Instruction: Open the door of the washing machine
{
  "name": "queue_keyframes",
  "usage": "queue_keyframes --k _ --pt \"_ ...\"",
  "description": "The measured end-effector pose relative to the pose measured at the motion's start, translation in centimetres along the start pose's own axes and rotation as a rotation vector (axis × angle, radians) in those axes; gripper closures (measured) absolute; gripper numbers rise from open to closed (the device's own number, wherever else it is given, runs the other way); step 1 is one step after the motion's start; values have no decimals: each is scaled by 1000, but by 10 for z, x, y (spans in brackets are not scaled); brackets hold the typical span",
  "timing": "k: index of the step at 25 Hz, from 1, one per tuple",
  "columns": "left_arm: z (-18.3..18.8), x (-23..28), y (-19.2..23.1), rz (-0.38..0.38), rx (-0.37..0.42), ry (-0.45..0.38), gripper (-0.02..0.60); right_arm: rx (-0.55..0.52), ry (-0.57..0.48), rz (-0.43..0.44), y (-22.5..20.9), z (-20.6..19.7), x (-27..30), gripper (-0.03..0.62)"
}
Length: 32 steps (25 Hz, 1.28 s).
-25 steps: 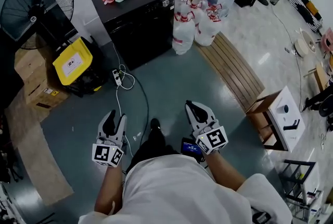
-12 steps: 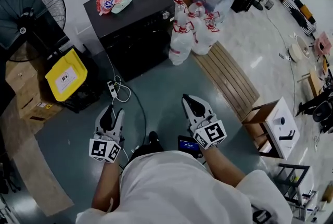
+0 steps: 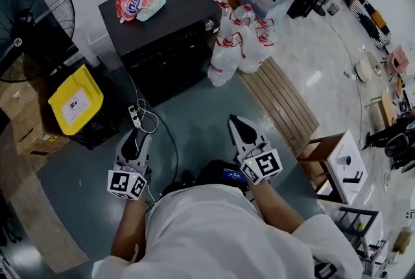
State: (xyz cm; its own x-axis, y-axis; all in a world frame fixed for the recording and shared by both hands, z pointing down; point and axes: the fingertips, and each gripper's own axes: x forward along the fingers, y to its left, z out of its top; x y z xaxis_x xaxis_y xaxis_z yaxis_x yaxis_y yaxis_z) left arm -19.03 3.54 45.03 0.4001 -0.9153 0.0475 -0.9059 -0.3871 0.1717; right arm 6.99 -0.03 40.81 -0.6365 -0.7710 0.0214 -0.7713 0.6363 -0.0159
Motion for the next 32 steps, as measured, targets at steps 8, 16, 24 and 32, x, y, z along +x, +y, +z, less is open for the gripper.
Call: queue_keyframes --k 8,16,24,32 --pt "-5 72 20 -3 6 10 411 10 10 -13 -54 -12 43 556" --pt "3 159 36 45 48 52 411 19 -31 11 -136 -6 99 556" --pt "19 232 50 154 63 88 411 66 -1 93 -220 -16 153 556" --pt "18 269 66 266 51 86 411 71 -6 231 -253 -20 218 556"
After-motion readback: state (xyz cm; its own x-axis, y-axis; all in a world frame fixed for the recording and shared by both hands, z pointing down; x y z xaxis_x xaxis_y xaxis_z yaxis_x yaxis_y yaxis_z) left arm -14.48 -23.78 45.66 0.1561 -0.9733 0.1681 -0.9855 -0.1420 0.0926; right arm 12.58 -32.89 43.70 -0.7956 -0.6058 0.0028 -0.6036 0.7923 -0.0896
